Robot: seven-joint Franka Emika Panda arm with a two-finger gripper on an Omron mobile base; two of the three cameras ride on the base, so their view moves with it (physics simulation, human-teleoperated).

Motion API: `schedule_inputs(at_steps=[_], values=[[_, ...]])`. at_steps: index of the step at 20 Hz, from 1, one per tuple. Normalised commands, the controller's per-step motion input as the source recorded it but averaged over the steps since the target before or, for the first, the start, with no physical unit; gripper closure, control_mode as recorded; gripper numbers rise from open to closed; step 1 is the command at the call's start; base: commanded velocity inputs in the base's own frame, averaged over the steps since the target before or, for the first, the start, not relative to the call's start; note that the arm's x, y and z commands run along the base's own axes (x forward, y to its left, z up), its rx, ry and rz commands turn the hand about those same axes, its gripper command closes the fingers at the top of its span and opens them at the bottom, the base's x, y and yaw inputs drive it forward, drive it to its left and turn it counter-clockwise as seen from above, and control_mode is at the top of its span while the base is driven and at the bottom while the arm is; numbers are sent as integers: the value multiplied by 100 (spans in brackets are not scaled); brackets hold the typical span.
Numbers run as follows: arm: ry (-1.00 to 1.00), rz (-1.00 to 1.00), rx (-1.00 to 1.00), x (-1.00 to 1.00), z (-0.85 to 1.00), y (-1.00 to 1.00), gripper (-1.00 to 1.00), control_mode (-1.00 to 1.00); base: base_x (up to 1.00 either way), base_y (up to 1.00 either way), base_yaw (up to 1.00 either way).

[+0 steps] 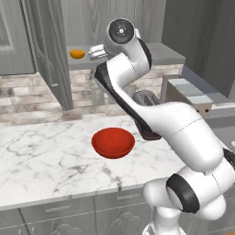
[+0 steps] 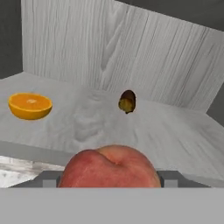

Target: Open the cabinet. Pick the orange and peach from the cabinet and place them into the bowl. Then close the cabinet.

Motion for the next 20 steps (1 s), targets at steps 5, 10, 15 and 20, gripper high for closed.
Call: schedule_inputs(at_steps=[5, 10, 15, 20], values=[[5, 1, 0, -98, 6, -33, 100, -100, 0, 0, 0], [3, 7, 0, -96, -24, -36, 100, -100, 0, 0, 0], [12, 9, 0, -80, -16, -37, 100, -100, 0, 0, 0], [24, 11, 0, -41, -17, -30, 100, -100, 0, 0, 0]])
